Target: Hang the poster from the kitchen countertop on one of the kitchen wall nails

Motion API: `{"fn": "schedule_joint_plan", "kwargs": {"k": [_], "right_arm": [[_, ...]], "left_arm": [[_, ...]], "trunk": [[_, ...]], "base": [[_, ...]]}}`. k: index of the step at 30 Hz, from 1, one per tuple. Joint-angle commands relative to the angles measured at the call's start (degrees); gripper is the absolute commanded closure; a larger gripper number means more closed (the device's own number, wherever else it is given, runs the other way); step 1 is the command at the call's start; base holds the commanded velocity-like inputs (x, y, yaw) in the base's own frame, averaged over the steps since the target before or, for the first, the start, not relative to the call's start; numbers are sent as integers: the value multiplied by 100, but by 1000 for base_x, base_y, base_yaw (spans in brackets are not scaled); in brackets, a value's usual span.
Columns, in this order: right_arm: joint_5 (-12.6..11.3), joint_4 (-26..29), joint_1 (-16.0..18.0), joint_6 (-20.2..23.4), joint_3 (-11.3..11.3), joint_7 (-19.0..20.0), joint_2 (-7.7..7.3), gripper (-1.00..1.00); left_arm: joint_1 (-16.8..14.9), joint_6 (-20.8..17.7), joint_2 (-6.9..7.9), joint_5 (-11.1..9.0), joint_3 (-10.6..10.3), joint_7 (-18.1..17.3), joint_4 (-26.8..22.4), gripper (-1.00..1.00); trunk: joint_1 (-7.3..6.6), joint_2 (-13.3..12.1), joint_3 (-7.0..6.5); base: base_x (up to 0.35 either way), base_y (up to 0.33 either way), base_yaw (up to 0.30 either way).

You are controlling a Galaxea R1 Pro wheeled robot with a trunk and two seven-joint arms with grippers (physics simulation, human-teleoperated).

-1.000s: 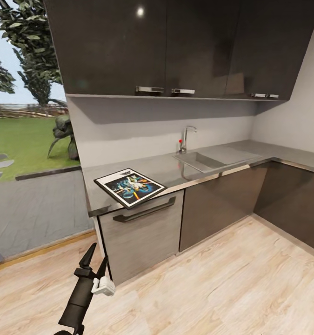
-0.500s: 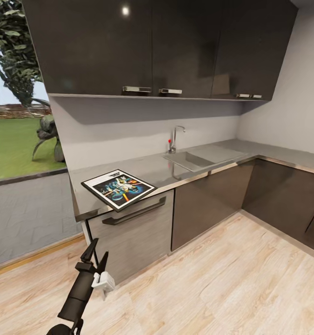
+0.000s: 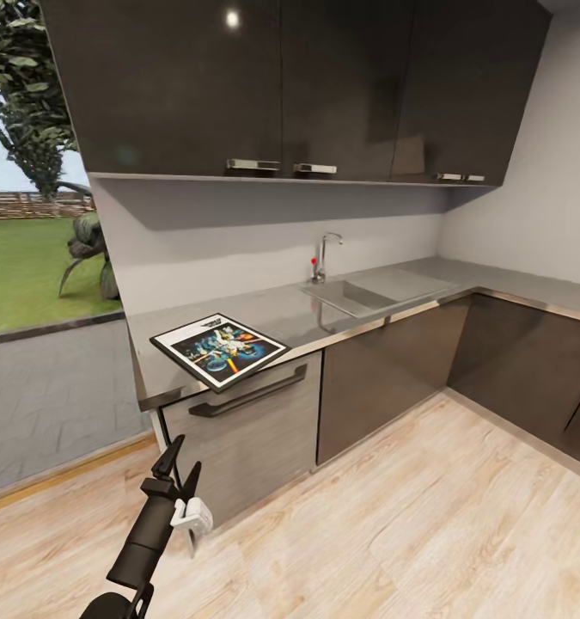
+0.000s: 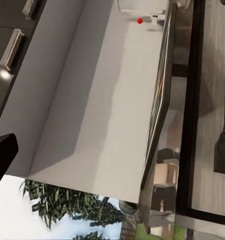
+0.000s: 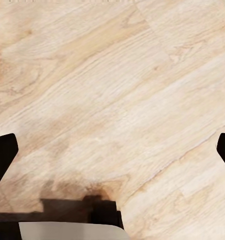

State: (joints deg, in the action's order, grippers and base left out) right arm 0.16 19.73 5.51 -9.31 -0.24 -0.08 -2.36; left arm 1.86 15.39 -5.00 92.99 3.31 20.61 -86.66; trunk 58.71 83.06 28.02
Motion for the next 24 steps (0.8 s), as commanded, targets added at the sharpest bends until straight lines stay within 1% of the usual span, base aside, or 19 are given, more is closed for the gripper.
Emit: {"fn": "schedule_joint_plan", "kwargs": {"k": [1,24], "right_arm": [[1,-4,3,-18,-3,-1,-1,-100],[2,-2,3,-18,-3,-1,-1,-100]], "left_arm": [[-1,26,-8,61,18,33,-1,-100],[-1,24,-19,67,11,31,-8,-100]], "trunk": [[1,2,4],[1,2,4]], "base": [[179,78,0],[257,107,0]]}}
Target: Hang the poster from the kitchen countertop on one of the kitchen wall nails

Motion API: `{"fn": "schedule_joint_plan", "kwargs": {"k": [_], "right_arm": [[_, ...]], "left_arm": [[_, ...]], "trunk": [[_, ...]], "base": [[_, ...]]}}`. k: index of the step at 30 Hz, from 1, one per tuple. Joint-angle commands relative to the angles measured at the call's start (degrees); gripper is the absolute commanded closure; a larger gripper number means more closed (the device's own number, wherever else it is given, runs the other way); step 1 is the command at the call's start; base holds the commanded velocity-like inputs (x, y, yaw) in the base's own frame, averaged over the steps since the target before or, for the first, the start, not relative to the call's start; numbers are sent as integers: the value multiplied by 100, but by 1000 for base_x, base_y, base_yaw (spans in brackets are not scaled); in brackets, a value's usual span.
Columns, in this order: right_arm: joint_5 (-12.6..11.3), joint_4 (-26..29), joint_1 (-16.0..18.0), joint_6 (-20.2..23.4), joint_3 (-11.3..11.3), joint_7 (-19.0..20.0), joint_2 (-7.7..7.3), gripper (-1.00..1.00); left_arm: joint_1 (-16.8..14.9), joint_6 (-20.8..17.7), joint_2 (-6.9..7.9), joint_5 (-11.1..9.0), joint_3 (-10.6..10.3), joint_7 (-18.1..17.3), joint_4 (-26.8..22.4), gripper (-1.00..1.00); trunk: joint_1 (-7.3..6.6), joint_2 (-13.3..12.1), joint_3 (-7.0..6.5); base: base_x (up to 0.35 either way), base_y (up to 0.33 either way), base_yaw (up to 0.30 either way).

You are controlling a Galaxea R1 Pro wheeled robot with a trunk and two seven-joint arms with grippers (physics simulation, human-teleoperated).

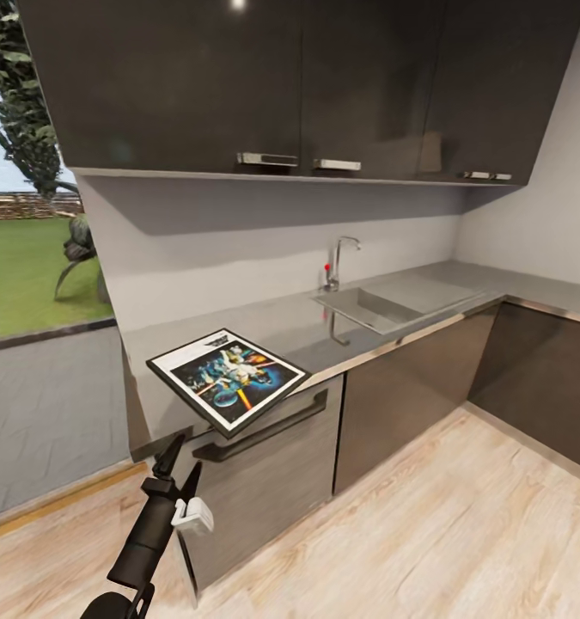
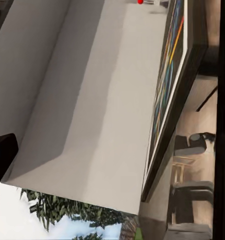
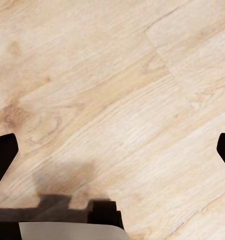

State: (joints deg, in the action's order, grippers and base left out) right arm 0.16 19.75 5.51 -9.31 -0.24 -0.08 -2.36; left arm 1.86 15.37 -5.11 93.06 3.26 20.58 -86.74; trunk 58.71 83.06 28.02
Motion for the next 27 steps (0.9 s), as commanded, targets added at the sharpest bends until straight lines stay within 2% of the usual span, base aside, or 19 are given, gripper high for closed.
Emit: {"fn": "schedule_joint_plan", "kwargs": {"k": [1,18,27], "right_arm": [[1,-4,3,-18,-2,-1,-1,-100],[1,-6,3,-18,-2,-1,-1,-100],[1,-6,3,-18,-2,-1,-2,-100]], "left_arm": [[-1,26,-7,61,17,34,-1,-100],[-1,18,-7,63,-19,42,16,-100],[-1,18,-7,63,-173,42,22,-100]], "trunk": [[2,2,4],[2,2,4],[2,2,-11]], "base": [[135,38,0],[26,7,-7],[0,0,-205]]}}
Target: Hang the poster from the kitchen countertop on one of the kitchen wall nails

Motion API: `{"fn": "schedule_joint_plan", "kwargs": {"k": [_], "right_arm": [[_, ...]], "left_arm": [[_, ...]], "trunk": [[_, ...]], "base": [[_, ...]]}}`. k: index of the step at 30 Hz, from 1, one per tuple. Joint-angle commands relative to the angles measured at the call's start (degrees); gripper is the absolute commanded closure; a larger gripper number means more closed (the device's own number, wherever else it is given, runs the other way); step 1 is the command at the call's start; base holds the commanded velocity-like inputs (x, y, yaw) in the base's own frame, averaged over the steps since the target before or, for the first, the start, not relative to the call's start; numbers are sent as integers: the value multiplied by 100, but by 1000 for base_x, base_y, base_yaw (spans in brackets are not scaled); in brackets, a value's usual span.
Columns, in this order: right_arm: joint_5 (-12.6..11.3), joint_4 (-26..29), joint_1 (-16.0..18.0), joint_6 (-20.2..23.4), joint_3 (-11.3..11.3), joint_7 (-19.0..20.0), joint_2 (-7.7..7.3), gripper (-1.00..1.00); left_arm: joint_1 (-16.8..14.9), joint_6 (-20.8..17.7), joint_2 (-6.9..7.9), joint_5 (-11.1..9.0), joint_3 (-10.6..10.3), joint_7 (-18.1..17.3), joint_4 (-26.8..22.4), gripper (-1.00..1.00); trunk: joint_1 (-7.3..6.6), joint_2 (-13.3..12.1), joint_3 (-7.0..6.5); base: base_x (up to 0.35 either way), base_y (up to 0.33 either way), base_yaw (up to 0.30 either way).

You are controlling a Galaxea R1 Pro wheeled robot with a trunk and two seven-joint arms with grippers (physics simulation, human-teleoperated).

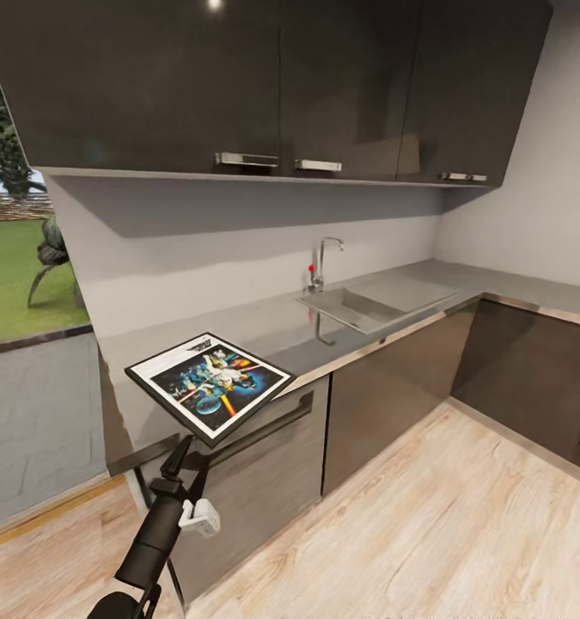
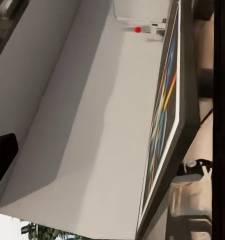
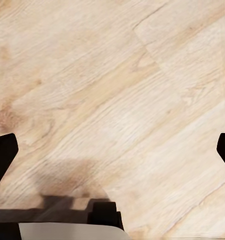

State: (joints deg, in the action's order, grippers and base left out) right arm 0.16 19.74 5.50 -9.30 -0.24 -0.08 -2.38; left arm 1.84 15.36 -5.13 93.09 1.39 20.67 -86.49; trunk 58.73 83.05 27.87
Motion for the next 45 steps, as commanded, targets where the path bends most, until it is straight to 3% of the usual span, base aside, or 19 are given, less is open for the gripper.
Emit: {"fn": "schedule_joint_plan", "kwargs": {"k": [1,34,45], "right_arm": [[1,-6,4,-19,-2,-1,0,-100],[1,-6,4,-19,-2,-1,0,-100],[1,-6,4,-19,-2,-1,0,-100]], "left_arm": [[0,20,-6,60,7,33,2,-100],[0,-13,-6,60,-7,33,381,-100],[0,-15,-6,47,16,35,448,-100]], "trunk": [[0,3,3],[0,3,-2],[0,3,-2]], "base": [[0,0,-192],[1,0,-15],[115,25,0]]}}
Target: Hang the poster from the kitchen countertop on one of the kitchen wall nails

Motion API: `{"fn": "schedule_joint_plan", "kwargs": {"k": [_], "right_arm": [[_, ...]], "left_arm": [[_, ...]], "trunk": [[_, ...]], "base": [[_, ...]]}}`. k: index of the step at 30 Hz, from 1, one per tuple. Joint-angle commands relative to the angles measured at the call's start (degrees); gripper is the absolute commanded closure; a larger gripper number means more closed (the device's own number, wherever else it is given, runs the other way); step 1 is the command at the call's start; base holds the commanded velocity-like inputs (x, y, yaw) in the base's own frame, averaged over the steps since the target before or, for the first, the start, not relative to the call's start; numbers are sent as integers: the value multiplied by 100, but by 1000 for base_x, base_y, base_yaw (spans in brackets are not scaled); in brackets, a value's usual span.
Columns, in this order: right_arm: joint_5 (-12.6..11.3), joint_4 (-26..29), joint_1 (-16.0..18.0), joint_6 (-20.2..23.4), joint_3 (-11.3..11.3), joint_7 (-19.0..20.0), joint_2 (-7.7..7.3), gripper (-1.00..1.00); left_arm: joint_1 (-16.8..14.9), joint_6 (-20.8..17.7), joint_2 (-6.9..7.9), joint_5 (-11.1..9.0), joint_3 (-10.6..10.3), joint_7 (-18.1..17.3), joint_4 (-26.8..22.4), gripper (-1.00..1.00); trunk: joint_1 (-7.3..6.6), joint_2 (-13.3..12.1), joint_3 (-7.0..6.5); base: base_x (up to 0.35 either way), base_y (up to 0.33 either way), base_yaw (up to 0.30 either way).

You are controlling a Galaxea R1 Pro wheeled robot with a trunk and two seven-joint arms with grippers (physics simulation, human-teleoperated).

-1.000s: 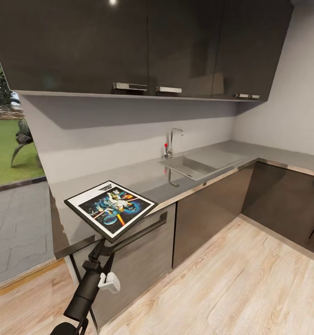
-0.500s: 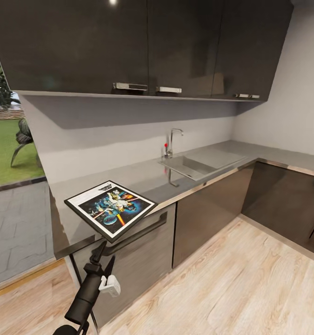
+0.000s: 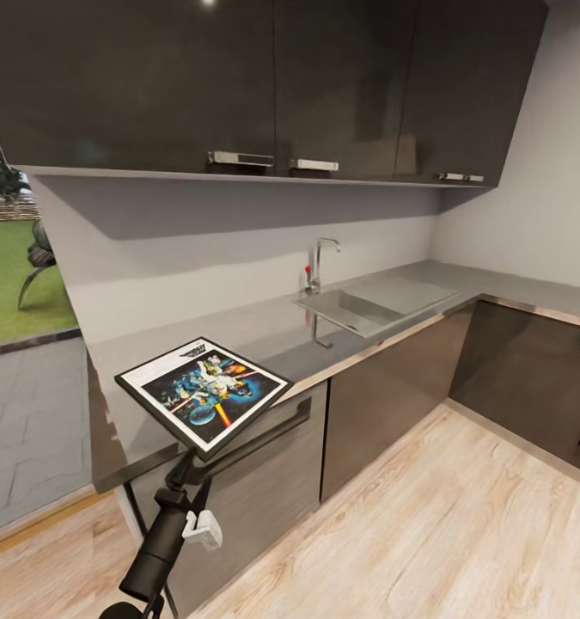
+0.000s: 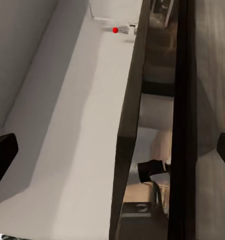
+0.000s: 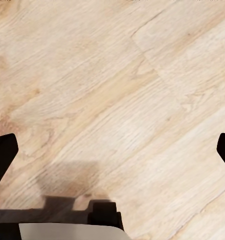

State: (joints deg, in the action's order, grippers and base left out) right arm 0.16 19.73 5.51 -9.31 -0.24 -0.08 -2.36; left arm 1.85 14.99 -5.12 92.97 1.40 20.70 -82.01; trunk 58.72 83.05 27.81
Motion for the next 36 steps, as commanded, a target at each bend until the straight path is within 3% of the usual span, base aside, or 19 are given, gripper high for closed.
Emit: {"fn": "schedule_joint_plan", "kwargs": {"k": [1,36], "right_arm": [[1,-4,3,-18,-2,-1,-1,-100],[8,-4,3,-18,-12,-1,-1,-100]], "left_arm": [[-1,22,-6,60,14,34,25,-100],[-1,22,-6,63,25,68,540,-100]], "trunk": [[1,2,4],[1,2,4]], "base": [[39,7,0],[3,1,0]]}}
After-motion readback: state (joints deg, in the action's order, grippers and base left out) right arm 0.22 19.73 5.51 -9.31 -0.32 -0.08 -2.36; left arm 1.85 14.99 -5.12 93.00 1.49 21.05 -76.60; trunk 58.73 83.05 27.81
